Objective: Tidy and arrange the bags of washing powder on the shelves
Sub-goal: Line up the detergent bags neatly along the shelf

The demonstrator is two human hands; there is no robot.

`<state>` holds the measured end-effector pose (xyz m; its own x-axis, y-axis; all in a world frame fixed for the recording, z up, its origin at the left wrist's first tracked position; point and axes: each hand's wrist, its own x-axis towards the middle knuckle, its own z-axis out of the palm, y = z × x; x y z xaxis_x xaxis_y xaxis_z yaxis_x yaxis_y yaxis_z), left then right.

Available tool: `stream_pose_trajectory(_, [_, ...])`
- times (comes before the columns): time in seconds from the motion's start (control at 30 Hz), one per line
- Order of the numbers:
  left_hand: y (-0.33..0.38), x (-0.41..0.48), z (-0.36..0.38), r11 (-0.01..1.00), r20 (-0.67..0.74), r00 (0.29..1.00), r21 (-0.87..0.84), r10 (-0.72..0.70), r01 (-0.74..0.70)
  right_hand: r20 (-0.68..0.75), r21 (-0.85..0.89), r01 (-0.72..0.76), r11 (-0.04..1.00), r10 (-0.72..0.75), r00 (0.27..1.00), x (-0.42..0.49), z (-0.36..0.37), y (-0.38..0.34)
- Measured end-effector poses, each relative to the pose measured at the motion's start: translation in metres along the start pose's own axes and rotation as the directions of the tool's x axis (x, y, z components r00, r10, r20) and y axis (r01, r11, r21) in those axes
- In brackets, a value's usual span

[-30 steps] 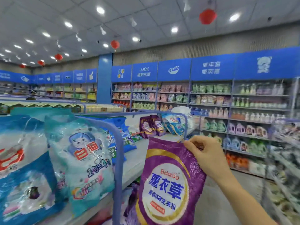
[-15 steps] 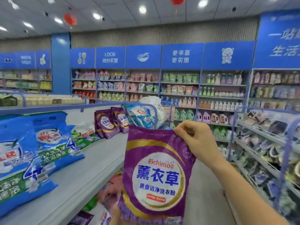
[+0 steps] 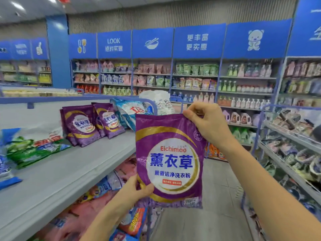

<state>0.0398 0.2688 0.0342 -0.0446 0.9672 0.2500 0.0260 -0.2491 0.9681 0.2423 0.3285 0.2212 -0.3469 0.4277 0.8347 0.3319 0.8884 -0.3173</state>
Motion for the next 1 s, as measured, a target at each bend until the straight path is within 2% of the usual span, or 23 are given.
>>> stream_pose_trajectory(0.03, [0.005, 0.014, 0.008, 0.998, -0.054, 0.998, 0.058, 0.035, -0.031, 0.003, 0.007, 0.007, 1.0, -0.008, 1.0, 0.011, -0.001, 0.018])
stream_pose_trajectory(0.17, [0.006, 0.073, 0.04, 0.987, -0.212, 0.964, 0.058, 0.161, -0.152, 0.011, 0.016, 0.051, 0.999, -0.051, 0.999, 0.051, -0.001, 0.086])
stream_pose_trajectory(0.27, [0.003, 0.099, 0.048, 0.983, -0.282, 0.942, 0.059, 0.183, -0.173, 0.017, 0.014, 0.076, 0.997, -0.076, 0.997, 0.074, 0.009, 0.13])
stream_pose_trajectory(0.4, [-0.007, 0.121, 0.04, 0.975, -0.352, 0.912, 0.14, 0.21, -0.17, 0.046, 0.059, 0.046, 0.997, -0.049, 0.998, 0.096, 0.044, 0.182])
stream_pose_trajectory(0.57, [-0.013, 0.15, 0.01, 0.974, -0.51, 0.834, 0.185, 0.211, -0.134, 0.034, 0.138, 0.054, 0.989, -0.06, 0.998, 0.128, 0.105, 0.212])
stream_pose_trajectory(0.7, [-0.01, 0.173, -0.023, 0.963, -0.625, 0.739, 0.237, 0.251, -0.126, 0.02, 0.393, -0.013, 0.919, 0.006, 1.0, 0.152, 0.146, 0.22])
stream_pose_trajectory(0.77, [-0.005, 0.185, -0.041, 0.96, -0.679, 0.684, 0.251, 0.266, -0.125, 0.115, 0.533, -0.133, 0.836, 0.084, 0.99, 0.157, 0.168, 0.232])
stream_pose_trajectory(0.83, [0.0, 0.193, -0.06, 0.955, -0.731, 0.62, 0.274, 0.286, -0.118, 0.311, 0.6, -0.316, 0.735, 0.15, 0.939, 0.153, 0.197, 0.244])
stream_pose_trajectory(0.93, [0.008, 0.2, -0.087, 0.944, -0.783, 0.535, 0.314, 0.317, -0.1, 0.66, 0.584, -0.611, 0.534, 0.126, 0.741, 0.142, 0.248, 0.253])
stream_pose_trajectory(1.0, [0.011, 0.203, -0.104, 0.95, -0.825, 0.477, 0.301, 0.302, -0.081, 0.775, 0.553, -0.711, 0.434, 0.046, 0.631, 0.138, 0.28, 0.25])
